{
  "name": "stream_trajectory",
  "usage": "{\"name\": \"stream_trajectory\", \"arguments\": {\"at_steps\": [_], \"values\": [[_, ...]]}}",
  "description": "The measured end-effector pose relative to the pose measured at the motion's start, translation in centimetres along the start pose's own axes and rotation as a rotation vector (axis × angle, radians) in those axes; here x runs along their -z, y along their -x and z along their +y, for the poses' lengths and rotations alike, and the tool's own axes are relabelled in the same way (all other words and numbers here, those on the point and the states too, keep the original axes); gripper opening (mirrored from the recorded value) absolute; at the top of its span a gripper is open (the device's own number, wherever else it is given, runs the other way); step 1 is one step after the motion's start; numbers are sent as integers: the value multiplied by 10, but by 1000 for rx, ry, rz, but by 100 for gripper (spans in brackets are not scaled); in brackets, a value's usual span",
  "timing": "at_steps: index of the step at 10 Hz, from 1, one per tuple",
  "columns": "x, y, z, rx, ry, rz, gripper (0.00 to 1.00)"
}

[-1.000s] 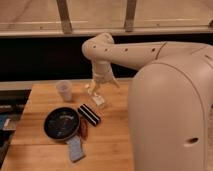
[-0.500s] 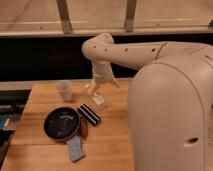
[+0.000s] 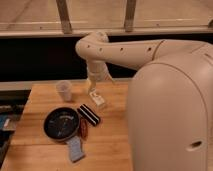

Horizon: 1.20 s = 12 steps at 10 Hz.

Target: Place the bottle in the ceramic bowl

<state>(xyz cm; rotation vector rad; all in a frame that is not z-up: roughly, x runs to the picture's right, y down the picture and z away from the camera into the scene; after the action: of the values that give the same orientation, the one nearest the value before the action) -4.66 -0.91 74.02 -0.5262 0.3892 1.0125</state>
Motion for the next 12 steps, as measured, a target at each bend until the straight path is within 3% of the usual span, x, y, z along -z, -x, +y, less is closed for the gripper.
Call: {"name": "stream_trajectory", "arguments": {"at_steps": [3,4,9,12], "values": [[-12,43,23,167,-5,-93,80],[-15,49,23,189,-7,-104,80],[-17,49,23,200,-7,-104,80],[-55,55,25,234,-29,-68,80]]}}
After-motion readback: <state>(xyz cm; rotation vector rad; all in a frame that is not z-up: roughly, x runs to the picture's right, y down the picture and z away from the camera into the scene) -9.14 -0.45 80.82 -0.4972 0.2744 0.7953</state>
